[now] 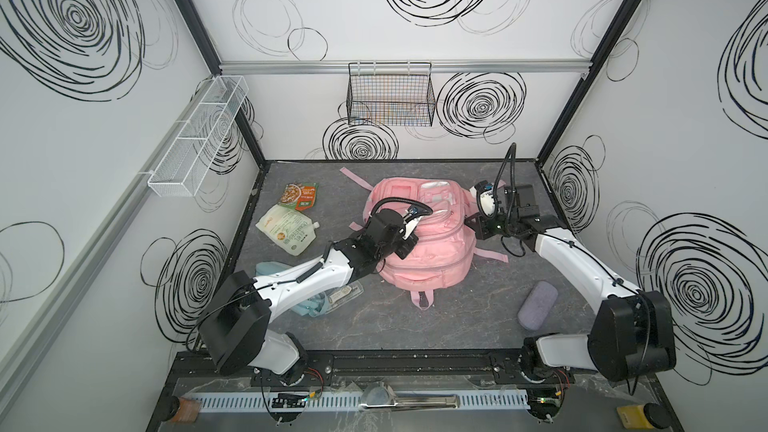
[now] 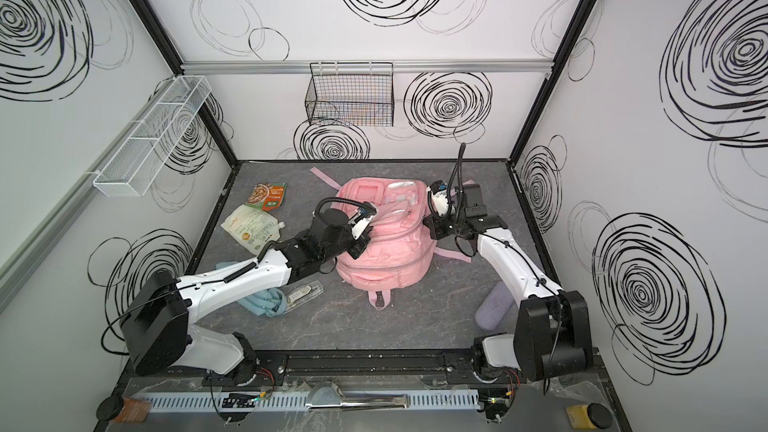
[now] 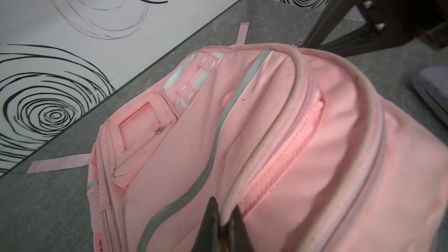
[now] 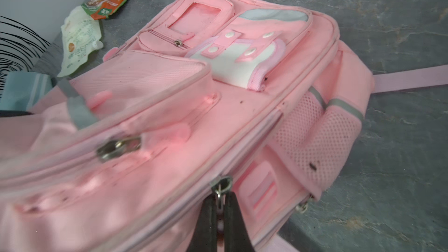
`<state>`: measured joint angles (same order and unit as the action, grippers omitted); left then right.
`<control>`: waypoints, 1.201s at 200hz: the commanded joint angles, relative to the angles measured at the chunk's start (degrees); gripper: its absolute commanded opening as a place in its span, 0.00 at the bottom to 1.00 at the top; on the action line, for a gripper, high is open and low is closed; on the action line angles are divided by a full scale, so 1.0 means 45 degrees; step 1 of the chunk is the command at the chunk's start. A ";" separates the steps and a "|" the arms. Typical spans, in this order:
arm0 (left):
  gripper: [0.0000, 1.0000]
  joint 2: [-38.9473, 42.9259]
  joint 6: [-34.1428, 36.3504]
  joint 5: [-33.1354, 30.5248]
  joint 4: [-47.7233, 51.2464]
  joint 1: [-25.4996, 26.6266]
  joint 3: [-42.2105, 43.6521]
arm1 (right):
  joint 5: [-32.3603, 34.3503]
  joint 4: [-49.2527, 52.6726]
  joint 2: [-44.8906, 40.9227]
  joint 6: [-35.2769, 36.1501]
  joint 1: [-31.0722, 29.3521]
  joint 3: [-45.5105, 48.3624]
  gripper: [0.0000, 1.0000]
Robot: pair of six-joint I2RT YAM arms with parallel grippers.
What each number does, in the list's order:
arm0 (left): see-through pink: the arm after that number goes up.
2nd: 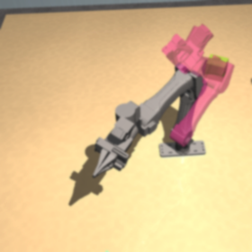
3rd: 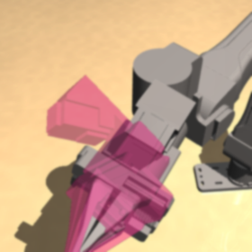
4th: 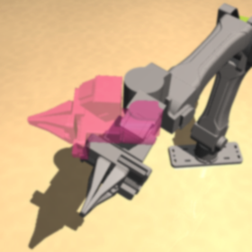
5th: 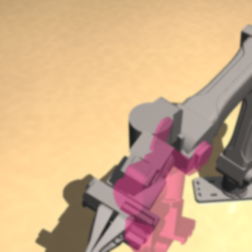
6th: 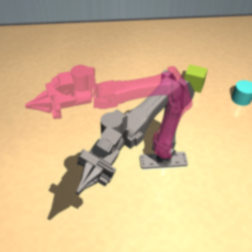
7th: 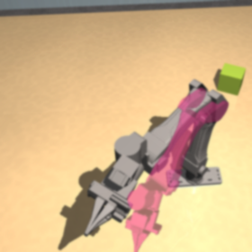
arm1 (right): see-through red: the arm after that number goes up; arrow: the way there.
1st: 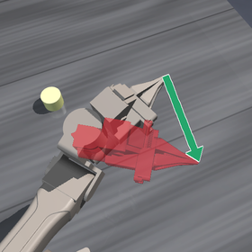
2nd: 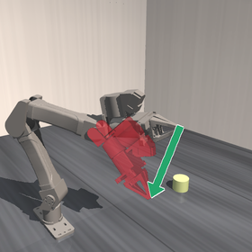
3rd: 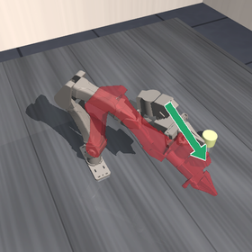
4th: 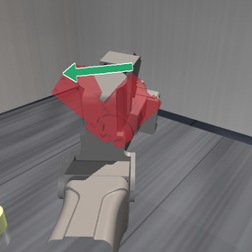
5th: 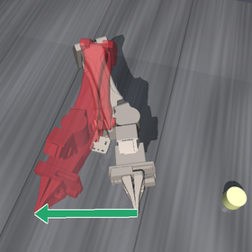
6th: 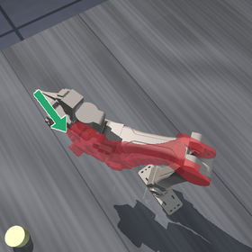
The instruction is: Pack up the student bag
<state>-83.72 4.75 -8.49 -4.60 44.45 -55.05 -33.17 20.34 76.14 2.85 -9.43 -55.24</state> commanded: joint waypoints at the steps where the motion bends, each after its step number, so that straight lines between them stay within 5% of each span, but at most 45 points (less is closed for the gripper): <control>1: 0.00 0.0257 -0.1912 -0.3671 -0.1209 -0.0322 -0.0548 | -0.0532 0.0110 -0.0725 -0.1473 0.0010 0.0094 0.00; 54: 0.00 -0.0128 -0.3035 -0.2980 -0.0469 -0.0425 -0.1225 | -0.1533 0.0684 -0.0976 -0.2081 -0.1490 -0.0182 0.00; 113: 0.00 -0.1030 -0.4855 0.0282 -0.0120 -0.0490 -0.2809 | -0.0979 -0.1841 -0.2973 -0.4008 -0.3989 0.1901 0.00; 163: 0.00 -0.1523 -0.7348 0.3663 -0.0970 -0.1138 -0.3673 | -0.0714 -0.3458 -0.2864 -0.4911 -0.5263 0.2890 0.00; 240: 0.00 -0.0885 -1.2609 0.3929 -0.3722 -0.2121 -0.3129 | 0.0891 -0.3888 -0.3302 -0.4677 -0.5318 0.3650 0.00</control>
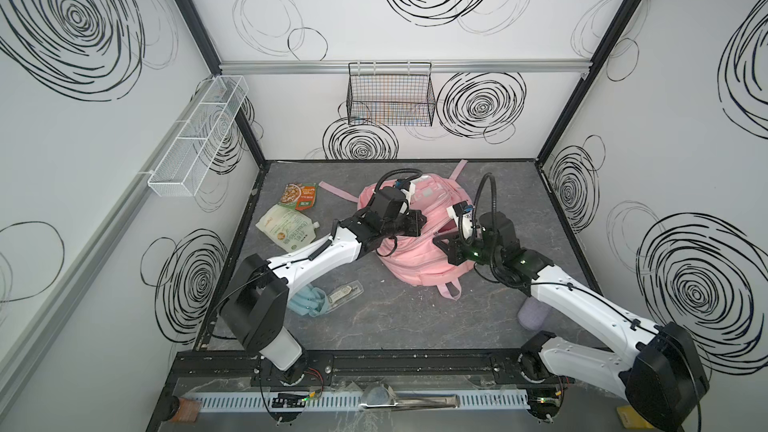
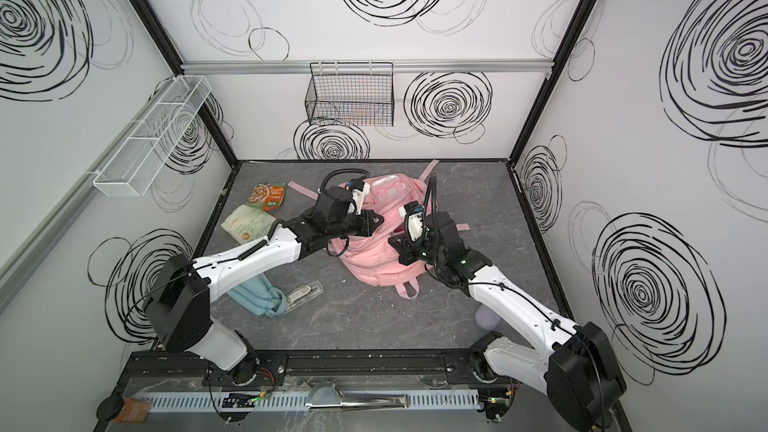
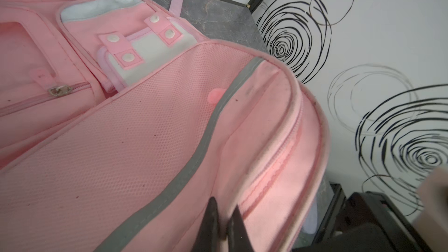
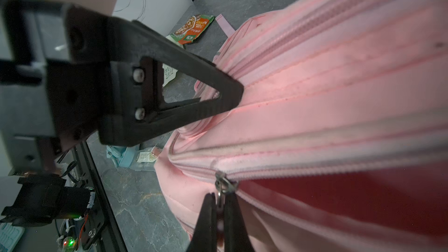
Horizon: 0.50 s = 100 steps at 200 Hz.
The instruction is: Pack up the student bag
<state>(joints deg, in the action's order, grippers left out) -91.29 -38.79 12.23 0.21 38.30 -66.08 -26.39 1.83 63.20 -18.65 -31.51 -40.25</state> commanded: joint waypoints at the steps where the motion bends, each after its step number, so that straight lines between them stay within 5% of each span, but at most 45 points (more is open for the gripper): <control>1: 0.00 0.0785 -0.2948 -0.0681 -0.4772 -0.0757 -0.0710 | -0.0617 0.0232 -0.0439 0.0103 -0.0416 0.0315 0.00; 100: 0.00 -0.1452 -0.4928 -0.0849 -0.5129 -0.0853 -0.3306 | -0.0817 0.0166 0.0253 -0.0057 -0.2413 0.0097 0.00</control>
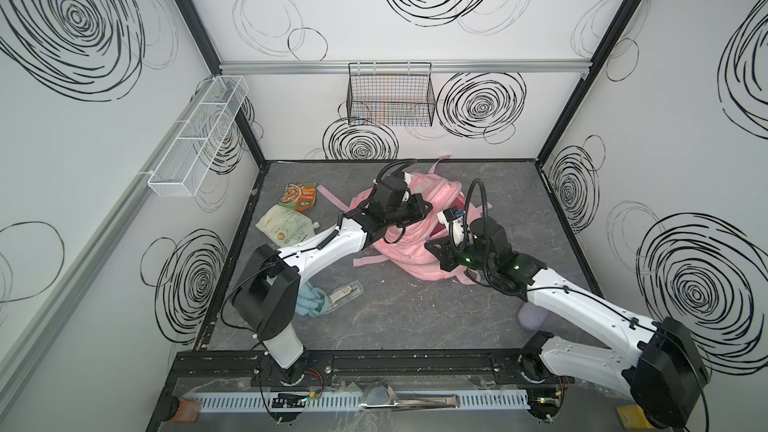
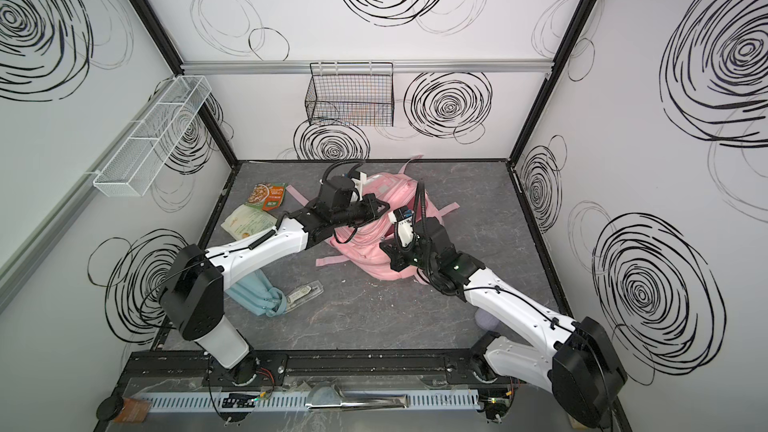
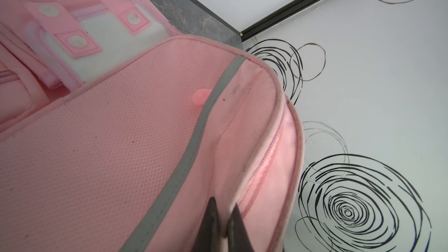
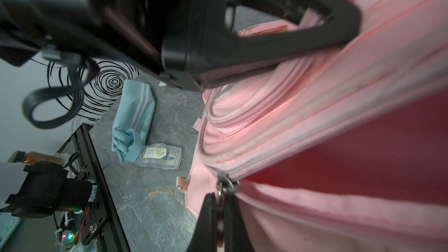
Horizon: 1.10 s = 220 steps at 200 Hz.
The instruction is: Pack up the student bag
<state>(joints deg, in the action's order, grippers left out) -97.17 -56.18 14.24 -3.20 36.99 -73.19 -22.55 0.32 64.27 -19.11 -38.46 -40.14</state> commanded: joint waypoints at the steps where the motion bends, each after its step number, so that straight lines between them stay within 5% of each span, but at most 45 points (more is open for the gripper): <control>1: 0.00 -0.0175 -0.1085 -0.1303 -0.4369 -0.0563 -0.1765 | -0.1671 0.0498 0.0015 0.0037 -0.0888 0.0092 0.00; 71: 0.00 -0.0830 -0.3451 -0.1968 -0.5142 -0.0390 -0.2212 | -0.0376 -0.1162 0.0866 -0.0421 -0.2065 0.0521 0.00; 125: 0.00 -0.1590 -0.3899 -0.1804 -0.4886 -0.0199 -0.3802 | 0.0252 -0.3323 0.1449 -0.0440 -0.2430 0.0914 0.00; 220: 0.00 -0.1417 -0.4564 -0.4017 -0.4861 0.0621 -0.3707 | 0.2328 -0.7018 0.3236 0.0475 -0.3494 0.1237 0.00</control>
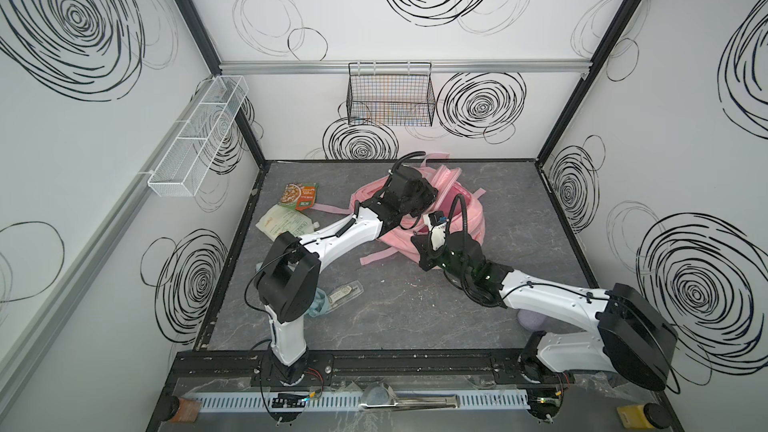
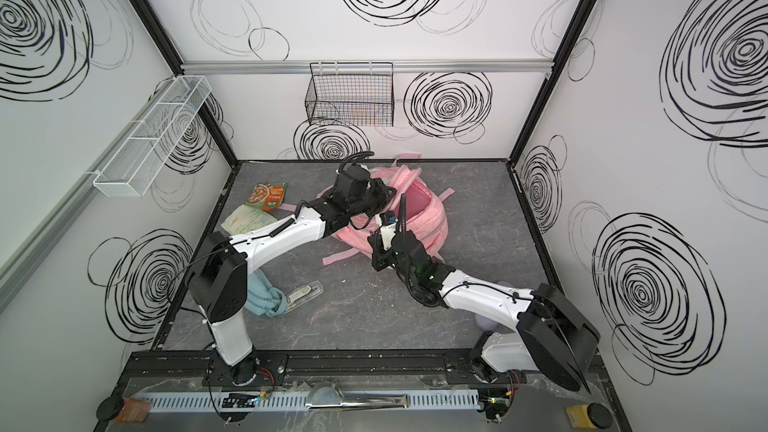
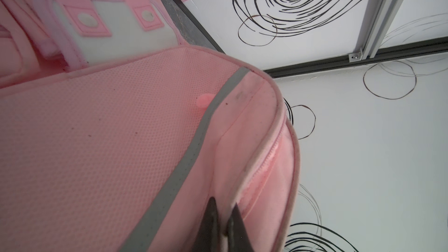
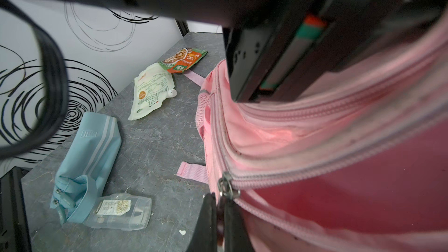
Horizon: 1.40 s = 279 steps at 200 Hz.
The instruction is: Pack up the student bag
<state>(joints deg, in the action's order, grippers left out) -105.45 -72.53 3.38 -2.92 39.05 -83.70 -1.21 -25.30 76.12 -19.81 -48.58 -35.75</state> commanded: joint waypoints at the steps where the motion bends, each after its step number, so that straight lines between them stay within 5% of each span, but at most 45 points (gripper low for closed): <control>1: 0.00 0.0434 -0.0922 -0.1636 -0.4882 0.0167 -0.1375 | -0.2400 -0.1377 0.0633 0.0632 -0.1251 0.0264 0.00; 45: 0.00 0.0783 -0.0629 -0.3168 -0.4407 0.0626 -0.1143 | -0.1594 -0.3146 0.1135 0.0254 -0.1256 0.1048 0.00; 76: 0.00 0.0083 -0.0169 -0.1876 -0.4881 0.0664 -0.1669 | -0.1661 -0.2845 0.0670 0.0165 -0.1255 0.1296 0.02; 128: 0.00 0.0084 0.2889 0.0898 -0.4646 0.0484 -0.1410 | -0.1383 -0.0573 -0.3057 -0.0141 -0.1241 0.2458 0.52; 148: 0.00 0.0183 0.3807 0.2132 -0.4502 0.0378 -0.0782 | -0.0562 0.1019 -0.5057 -0.0425 -0.1224 0.2884 0.59; 180: 0.00 0.0425 0.4836 0.3375 -0.4768 0.0164 0.0657 | 0.0663 0.2152 -0.8470 -0.0558 -0.1181 0.4058 0.57; 199: 0.00 0.0340 0.5856 0.4240 -0.4579 0.0056 0.0938 | 0.0034 0.2778 -0.9598 -0.0072 -0.1174 0.4011 0.55; 245: 0.00 -0.0332 1.1166 0.6005 0.0016 -0.0140 -0.0791 | -0.2277 0.4227 -0.8761 0.2138 -0.1217 0.2617 0.56; 264: 0.00 -0.0725 1.2219 0.6577 0.1624 -0.0346 -0.1765 | -0.3318 0.4130 -0.8046 0.3089 -0.1219 0.2049 0.58; 279: 0.19 -0.0467 1.2038 0.7014 0.1659 -0.0706 -0.1847 | -0.3835 0.4089 -0.7357 0.3590 -0.1236 0.1482 0.59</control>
<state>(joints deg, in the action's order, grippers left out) -108.71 -27.33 28.36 3.49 37.91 -88.07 -12.12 -7.86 39.77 -10.17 -53.98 -24.51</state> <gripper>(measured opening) 0.083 0.581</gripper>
